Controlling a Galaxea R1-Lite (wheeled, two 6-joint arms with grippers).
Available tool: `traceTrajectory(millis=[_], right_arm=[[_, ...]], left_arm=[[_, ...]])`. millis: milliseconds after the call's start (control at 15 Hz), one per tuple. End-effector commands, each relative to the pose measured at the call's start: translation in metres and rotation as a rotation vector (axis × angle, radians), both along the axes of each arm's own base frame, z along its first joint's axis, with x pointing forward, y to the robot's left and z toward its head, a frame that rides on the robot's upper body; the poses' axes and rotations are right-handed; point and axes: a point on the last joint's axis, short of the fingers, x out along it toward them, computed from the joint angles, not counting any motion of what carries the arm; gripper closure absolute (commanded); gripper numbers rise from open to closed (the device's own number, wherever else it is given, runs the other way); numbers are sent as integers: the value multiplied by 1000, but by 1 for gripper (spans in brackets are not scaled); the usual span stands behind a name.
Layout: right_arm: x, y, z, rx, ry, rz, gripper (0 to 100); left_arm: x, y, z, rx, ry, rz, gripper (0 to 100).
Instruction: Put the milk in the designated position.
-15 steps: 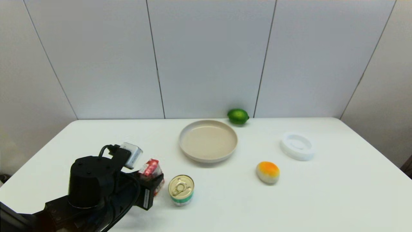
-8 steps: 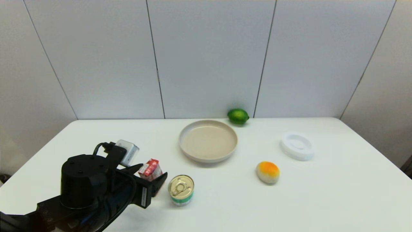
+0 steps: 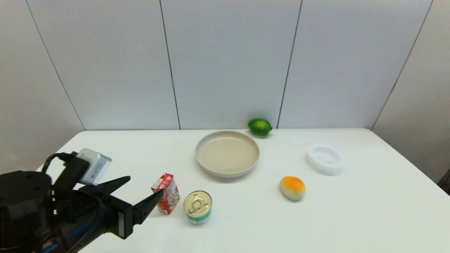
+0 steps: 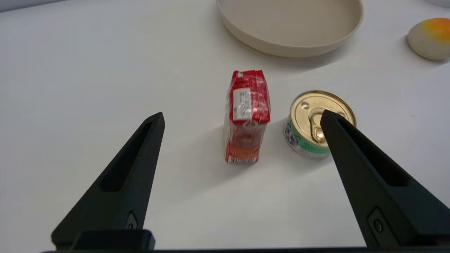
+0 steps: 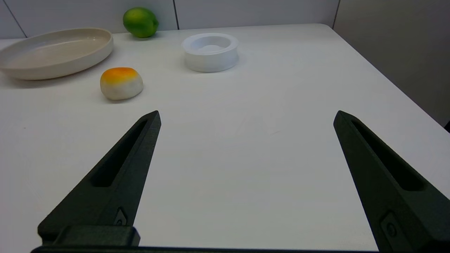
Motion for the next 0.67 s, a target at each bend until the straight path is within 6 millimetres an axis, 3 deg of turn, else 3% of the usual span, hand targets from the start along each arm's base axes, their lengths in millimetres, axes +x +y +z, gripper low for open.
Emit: traceTrajectory(millis=[67, 267, 467, 667], right_arm=[[0, 0, 0, 0, 1, 0, 0], [0, 0, 0, 0, 1, 0, 0], [0, 0, 0, 0, 0, 0, 0], [0, 0, 0, 0, 1, 0, 0]], left_arm=[[-61, 55, 19, -4, -145, 116, 0], [-86, 78, 21, 37, -268, 307, 0], [-108, 85, 18, 28, -318, 350, 0], [-132, 90, 2, 72, -305, 384, 0]])
